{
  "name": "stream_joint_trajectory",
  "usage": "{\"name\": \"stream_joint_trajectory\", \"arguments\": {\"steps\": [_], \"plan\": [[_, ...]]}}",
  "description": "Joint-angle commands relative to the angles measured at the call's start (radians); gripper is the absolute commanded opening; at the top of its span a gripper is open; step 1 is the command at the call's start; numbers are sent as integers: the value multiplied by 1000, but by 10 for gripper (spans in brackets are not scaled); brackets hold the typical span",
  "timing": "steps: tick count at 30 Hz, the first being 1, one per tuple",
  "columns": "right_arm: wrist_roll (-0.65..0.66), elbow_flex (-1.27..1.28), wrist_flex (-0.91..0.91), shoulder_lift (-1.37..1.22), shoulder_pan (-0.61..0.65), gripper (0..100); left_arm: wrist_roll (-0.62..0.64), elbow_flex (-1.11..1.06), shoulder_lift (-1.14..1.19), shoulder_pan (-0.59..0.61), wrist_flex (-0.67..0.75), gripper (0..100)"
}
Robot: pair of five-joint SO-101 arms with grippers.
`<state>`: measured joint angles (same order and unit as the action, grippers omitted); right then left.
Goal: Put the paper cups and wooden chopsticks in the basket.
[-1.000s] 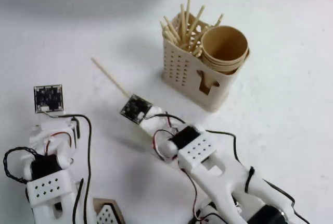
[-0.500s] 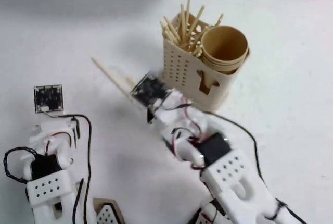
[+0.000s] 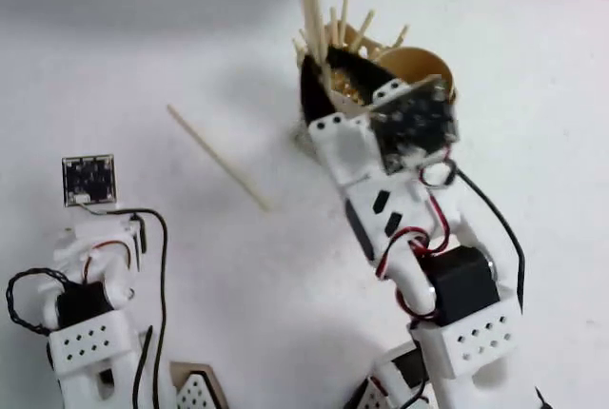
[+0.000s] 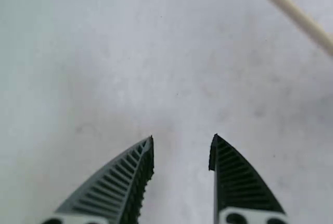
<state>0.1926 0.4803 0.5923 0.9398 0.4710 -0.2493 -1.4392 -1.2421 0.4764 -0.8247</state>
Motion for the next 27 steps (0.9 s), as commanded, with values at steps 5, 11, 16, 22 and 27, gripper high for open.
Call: {"name": "stream_joint_trajectory", "arguments": {"steps": [5,11,16,22,27], "plan": [[-57,-48,-346,-38,-74,20,-9,6,-19,8,23,183],[-186,-48,-541,-191,-177,20,-9,6,-19,8,23,182],[-195,-46,-553,-317,-189,20,-9,6,-19,8,23,181],[-189,-46,-541,-384,-199,34,-9,-2,-19,8,26,183],[-193,-52,-412,-326,-197,189,-9,-2,-19,8,26,183]]}}
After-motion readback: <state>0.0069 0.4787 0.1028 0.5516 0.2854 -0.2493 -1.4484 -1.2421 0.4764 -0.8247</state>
